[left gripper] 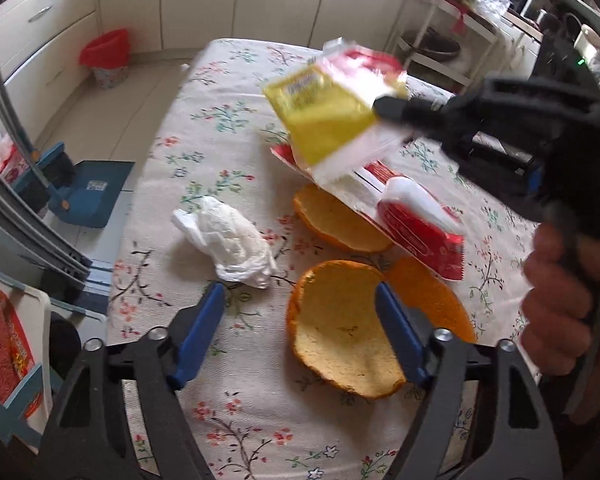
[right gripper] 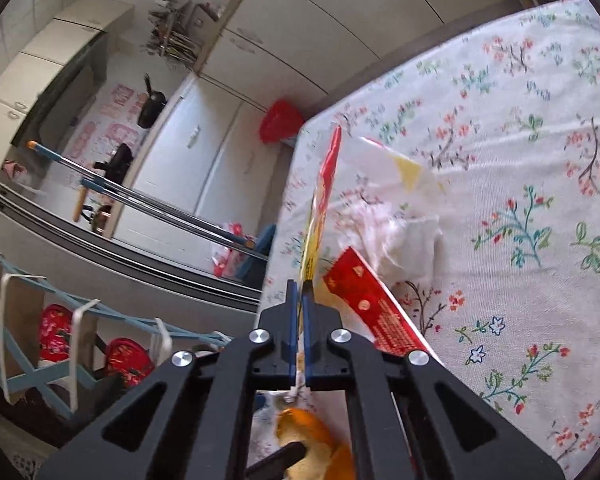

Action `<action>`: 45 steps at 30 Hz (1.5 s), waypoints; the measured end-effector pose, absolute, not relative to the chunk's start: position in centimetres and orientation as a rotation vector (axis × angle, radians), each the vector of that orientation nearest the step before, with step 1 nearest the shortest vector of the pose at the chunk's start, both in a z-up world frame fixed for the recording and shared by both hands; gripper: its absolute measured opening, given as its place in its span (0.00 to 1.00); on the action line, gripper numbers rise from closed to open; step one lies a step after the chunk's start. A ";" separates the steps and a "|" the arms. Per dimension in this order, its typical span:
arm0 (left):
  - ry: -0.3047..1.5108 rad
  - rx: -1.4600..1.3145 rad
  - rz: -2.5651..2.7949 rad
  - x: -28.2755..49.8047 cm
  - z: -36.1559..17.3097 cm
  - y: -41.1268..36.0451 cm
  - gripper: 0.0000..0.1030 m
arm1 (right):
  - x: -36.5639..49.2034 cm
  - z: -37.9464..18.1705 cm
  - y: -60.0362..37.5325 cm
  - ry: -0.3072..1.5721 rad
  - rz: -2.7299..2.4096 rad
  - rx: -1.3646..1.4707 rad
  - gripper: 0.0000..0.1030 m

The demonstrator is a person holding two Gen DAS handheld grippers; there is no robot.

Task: Collect trash
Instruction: 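Grasp the red wrapper with the right tool while the left tool grasps an orange peel, then carry the yellow snack bag and orange peel down over the yellow bucket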

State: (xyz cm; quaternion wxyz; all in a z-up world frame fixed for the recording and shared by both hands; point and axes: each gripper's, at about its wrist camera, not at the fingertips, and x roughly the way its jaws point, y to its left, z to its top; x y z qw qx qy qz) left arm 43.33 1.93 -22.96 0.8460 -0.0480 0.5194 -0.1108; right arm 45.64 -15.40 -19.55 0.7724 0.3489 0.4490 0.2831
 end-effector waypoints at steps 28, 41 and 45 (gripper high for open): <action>0.927 -0.275 -0.269 37.4 -18.6 4.9 0.09 | 32.8 -12.8 -23.3 0.707 0.524 0.704 0.03; 0.854 -0.319 -0.262 32.5 -18.1 5.7 0.09 | 25.0 -14.5 -25.1 0.709 0.466 0.702 0.03; 0.859 -0.314 -0.268 31.4 -18.5 5.4 0.09 | 24.0 -14.7 -24.8 0.713 0.457 0.682 0.03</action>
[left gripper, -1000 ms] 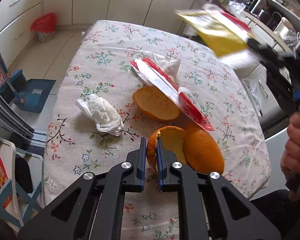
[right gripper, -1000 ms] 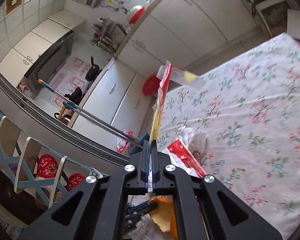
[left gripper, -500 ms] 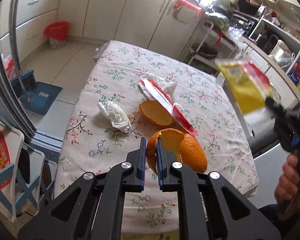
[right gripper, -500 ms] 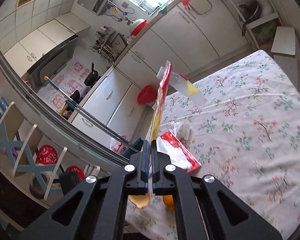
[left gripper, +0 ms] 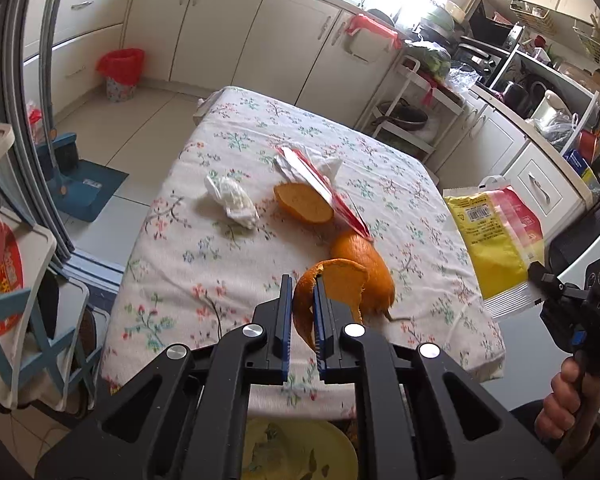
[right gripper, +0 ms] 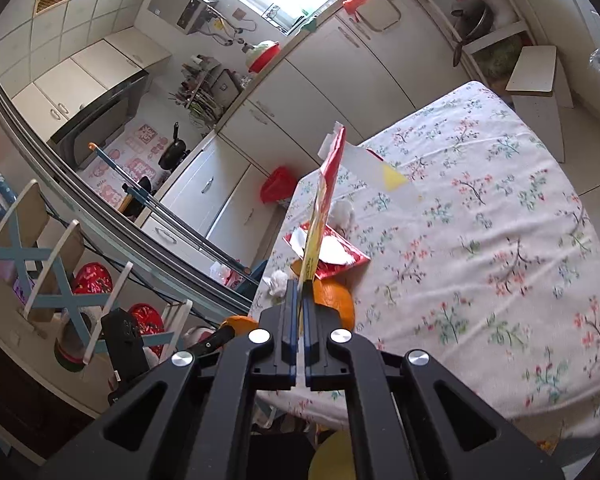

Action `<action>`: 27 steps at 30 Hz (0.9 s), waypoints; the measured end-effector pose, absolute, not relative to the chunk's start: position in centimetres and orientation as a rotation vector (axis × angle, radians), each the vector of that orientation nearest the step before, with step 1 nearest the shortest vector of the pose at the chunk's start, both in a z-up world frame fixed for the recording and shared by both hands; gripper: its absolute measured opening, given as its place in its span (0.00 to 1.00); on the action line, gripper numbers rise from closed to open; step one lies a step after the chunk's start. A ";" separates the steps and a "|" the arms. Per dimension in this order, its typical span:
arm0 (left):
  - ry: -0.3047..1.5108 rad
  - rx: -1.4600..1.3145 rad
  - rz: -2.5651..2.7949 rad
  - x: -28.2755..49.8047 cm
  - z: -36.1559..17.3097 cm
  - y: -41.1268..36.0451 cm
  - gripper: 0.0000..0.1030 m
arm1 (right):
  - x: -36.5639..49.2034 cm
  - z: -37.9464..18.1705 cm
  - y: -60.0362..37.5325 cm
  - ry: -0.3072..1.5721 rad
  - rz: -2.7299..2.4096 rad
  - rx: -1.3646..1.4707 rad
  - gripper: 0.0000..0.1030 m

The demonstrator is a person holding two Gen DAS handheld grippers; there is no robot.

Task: Collect trash
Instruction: 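Carry the yellow snack bag and orange peel down over the yellow bucket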

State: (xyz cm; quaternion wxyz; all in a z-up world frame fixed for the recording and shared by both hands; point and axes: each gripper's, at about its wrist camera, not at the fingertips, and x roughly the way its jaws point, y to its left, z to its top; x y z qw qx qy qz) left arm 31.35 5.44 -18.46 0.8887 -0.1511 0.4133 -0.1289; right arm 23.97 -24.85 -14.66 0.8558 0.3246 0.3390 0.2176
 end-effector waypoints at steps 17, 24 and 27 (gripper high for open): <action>0.839 -0.310 -0.279 27.8 -18.6 5.7 0.09 | 20.2 -16.2 -23.0 0.766 0.485 0.640 0.03; 0.835 -0.300 -0.288 26.5 -18.5 5.4 0.09 | 18.7 -16.5 -21.9 0.791 0.503 0.600 0.03; 0.835 -0.303 -0.288 26.1 -18.6 5.5 0.09 | 18.2 -16.6 -21.6 0.799 0.509 0.590 0.03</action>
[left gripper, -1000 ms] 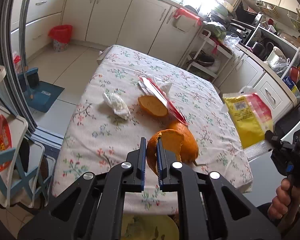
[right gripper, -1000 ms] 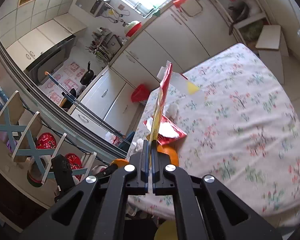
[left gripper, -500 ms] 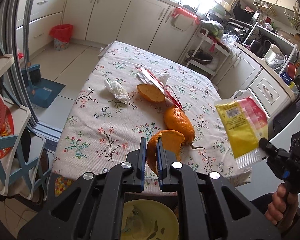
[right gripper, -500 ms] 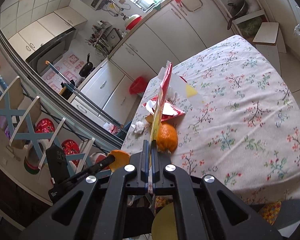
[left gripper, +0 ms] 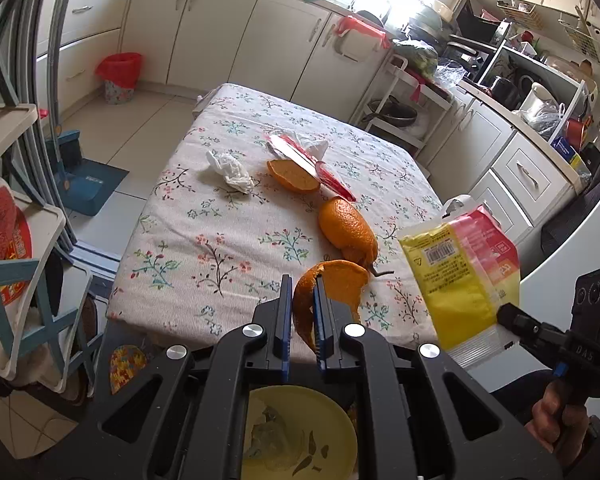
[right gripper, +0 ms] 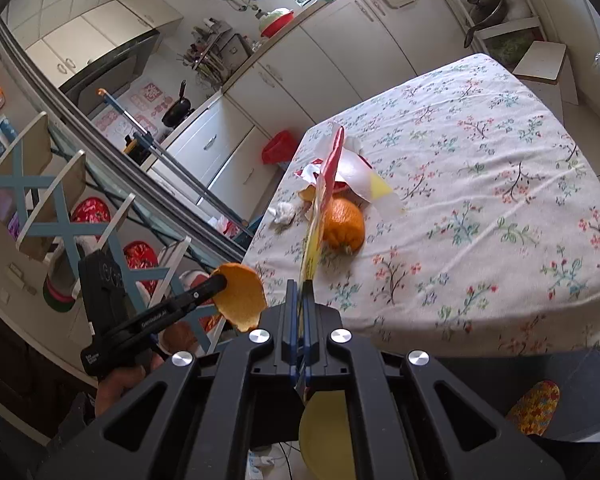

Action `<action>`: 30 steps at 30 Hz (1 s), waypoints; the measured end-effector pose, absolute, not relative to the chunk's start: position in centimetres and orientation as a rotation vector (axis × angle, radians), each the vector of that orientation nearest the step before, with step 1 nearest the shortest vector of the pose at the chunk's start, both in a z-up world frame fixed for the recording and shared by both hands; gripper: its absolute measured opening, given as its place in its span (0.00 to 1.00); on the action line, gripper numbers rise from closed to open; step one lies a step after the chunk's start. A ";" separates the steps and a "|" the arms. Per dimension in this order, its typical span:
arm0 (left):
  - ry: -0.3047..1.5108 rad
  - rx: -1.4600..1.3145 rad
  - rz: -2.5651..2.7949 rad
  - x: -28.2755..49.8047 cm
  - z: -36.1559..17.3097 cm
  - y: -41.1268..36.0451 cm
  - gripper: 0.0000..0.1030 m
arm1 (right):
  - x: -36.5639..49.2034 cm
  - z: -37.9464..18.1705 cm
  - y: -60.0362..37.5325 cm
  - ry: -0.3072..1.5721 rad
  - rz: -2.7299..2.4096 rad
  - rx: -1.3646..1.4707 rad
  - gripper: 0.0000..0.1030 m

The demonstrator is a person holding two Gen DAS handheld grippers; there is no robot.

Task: Collect trash
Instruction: 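Carry the yellow snack bag and orange peel down over the yellow bucket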

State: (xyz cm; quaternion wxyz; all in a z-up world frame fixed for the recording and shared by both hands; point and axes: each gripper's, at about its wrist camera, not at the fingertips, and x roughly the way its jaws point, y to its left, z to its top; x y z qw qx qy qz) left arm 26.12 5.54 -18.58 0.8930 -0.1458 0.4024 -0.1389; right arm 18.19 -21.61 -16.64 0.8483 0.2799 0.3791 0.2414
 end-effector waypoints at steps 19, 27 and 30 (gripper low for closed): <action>0.849 -0.300 -0.294 23.3 -19.2 5.8 0.09 | 14.3 -17.4 -18.5 0.858 0.572 0.464 0.03; 0.870 -0.278 -0.306 21.9 -19.5 5.4 0.09 | 12.4 -18.7 -16.6 0.936 0.608 0.390 0.03; 0.877 -0.264 -0.306 21.4 -19.7 5.3 0.09 | 11.7 -19.3 -16.1 0.965 0.616 0.367 0.03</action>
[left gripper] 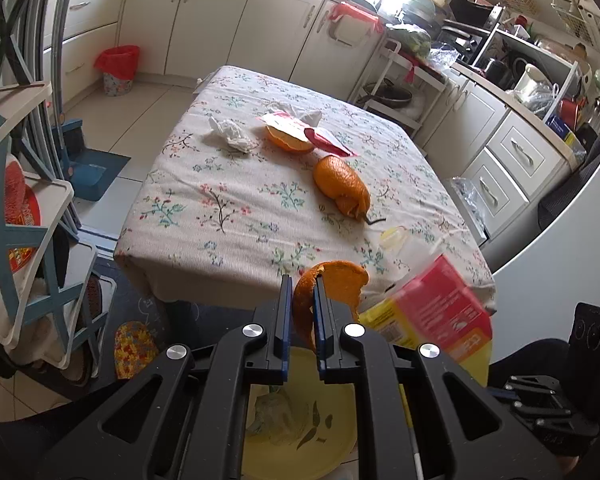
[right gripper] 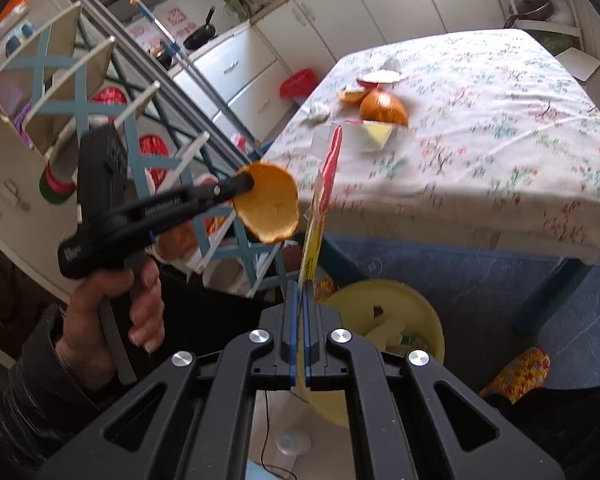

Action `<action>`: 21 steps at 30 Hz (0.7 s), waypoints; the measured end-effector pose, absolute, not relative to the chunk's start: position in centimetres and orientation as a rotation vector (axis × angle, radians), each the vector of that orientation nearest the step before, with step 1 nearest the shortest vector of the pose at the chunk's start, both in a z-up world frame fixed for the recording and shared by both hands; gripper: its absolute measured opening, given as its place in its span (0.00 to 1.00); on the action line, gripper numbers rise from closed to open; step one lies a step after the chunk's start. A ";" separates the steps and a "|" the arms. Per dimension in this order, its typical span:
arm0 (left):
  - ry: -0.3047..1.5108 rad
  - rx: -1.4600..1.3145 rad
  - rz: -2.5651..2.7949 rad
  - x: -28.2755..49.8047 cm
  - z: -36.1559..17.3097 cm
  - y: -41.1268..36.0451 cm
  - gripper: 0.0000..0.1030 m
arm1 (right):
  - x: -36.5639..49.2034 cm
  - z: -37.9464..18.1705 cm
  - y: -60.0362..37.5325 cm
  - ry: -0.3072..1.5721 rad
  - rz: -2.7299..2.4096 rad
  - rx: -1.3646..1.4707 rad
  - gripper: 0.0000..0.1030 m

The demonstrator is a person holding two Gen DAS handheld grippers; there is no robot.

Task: Collect trash
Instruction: 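Carry the yellow snack bag and orange peel down over the yellow bucket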

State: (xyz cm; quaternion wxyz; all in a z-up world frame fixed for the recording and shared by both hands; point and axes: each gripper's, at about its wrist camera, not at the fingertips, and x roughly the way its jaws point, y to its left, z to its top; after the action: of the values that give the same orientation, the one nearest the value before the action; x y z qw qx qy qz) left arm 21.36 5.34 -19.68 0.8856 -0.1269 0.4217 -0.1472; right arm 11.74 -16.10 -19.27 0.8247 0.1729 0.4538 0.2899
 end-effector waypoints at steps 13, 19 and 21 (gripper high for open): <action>0.918 -0.232 -0.314 19.6 -20.8 5.4 0.09 | 10.2 -20.8 -15.5 1.046 0.614 0.330 0.03; 0.942 -0.208 -0.322 19.1 -21.2 5.1 0.09 | 9.9 -21.4 -15.1 1.080 0.609 0.312 0.03; 0.950 -0.198 -0.325 18.9 -21.3 4.8 0.09 | 10.0 -21.7 -14.9 1.097 0.605 0.307 0.03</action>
State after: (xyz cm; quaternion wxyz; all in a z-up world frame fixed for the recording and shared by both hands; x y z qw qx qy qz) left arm 18.92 4.83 -21.35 0.8719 -0.0949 0.4545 -0.1553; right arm 9.96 -14.95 -21.75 0.7990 0.1432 0.5113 0.2822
